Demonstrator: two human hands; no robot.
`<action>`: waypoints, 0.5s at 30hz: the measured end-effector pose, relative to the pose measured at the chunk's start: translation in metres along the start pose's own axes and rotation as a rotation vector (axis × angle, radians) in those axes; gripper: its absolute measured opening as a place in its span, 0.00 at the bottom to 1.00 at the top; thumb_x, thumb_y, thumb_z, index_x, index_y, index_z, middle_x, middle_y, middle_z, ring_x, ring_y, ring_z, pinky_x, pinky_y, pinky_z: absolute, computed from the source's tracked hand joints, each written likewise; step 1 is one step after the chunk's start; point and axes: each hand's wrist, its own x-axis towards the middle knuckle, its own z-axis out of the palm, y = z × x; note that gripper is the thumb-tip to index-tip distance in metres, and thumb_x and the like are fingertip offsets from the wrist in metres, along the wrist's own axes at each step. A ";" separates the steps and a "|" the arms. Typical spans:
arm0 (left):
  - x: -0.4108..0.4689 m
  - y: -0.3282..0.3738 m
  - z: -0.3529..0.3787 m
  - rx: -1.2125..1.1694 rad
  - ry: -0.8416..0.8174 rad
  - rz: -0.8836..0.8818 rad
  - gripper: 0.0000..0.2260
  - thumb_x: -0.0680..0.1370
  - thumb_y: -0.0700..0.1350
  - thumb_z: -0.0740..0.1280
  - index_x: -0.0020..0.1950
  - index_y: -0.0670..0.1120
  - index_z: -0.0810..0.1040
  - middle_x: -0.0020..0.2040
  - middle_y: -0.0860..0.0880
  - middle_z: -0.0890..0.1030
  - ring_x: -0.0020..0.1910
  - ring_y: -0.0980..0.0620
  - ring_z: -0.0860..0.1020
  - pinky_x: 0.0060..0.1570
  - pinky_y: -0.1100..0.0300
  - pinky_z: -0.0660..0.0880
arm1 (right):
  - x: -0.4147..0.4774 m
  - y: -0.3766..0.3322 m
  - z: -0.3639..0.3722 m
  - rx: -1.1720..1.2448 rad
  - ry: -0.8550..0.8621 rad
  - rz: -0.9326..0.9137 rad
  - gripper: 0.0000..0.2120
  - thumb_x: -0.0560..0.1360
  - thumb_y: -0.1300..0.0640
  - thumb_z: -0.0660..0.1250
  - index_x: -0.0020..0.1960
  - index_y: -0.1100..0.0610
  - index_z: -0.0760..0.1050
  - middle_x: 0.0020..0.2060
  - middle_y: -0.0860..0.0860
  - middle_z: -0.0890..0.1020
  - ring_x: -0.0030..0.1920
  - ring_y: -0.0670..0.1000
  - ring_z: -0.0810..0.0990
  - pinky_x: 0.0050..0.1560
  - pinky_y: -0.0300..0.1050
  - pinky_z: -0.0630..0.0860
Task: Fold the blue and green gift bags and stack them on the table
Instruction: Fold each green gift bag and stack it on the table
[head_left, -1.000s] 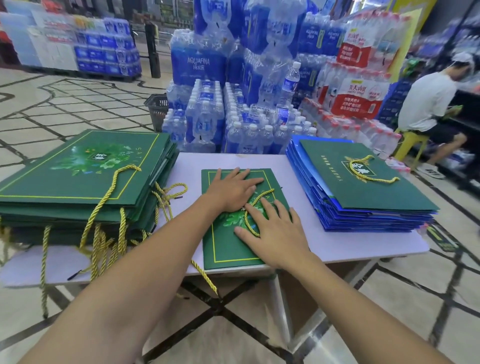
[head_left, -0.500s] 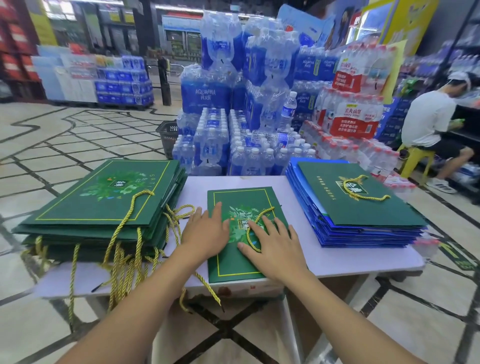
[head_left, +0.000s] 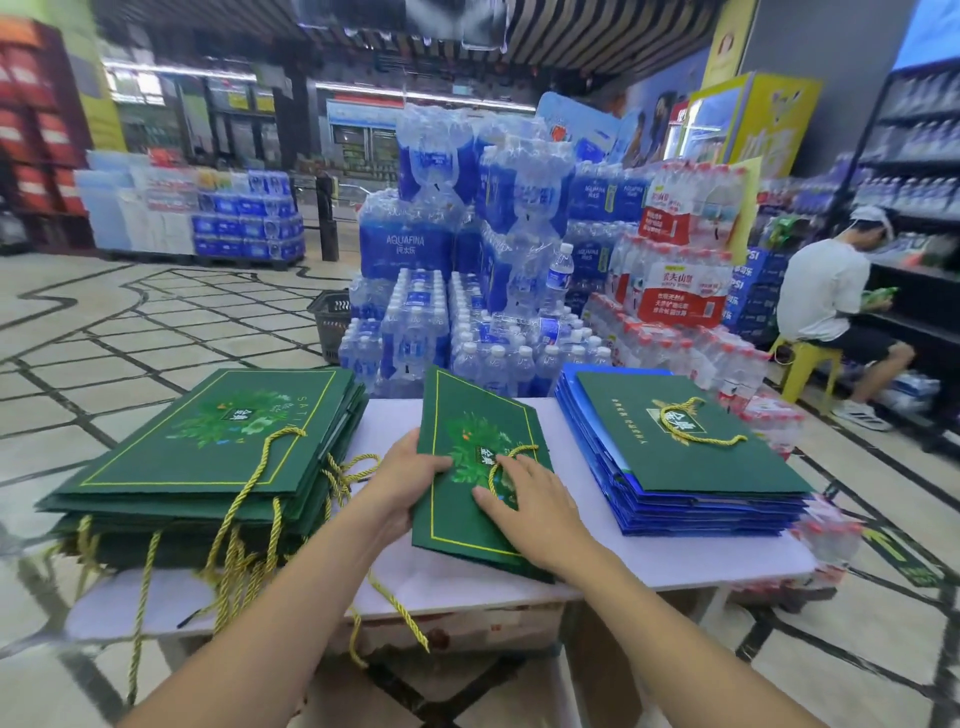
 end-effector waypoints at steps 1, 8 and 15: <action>-0.001 0.008 0.000 0.027 -0.008 0.035 0.15 0.80 0.29 0.62 0.62 0.43 0.77 0.46 0.42 0.87 0.37 0.45 0.84 0.36 0.52 0.82 | 0.006 -0.007 -0.012 0.037 0.017 -0.019 0.32 0.79 0.33 0.61 0.78 0.46 0.64 0.77 0.49 0.65 0.78 0.54 0.62 0.77 0.54 0.60; -0.022 0.103 0.004 0.503 -0.136 0.325 0.18 0.82 0.34 0.63 0.63 0.57 0.74 0.51 0.47 0.85 0.38 0.51 0.83 0.37 0.58 0.82 | 0.059 -0.074 -0.156 -0.358 0.391 -0.435 0.36 0.74 0.56 0.68 0.80 0.48 0.61 0.80 0.53 0.59 0.81 0.58 0.54 0.80 0.60 0.52; -0.022 0.168 0.008 1.193 -0.097 0.647 0.17 0.82 0.40 0.65 0.67 0.58 0.74 0.55 0.54 0.80 0.56 0.46 0.80 0.49 0.54 0.76 | 0.070 -0.098 -0.264 -0.835 0.177 -0.519 0.08 0.80 0.51 0.67 0.58 0.45 0.79 0.48 0.45 0.82 0.56 0.52 0.79 0.76 0.61 0.58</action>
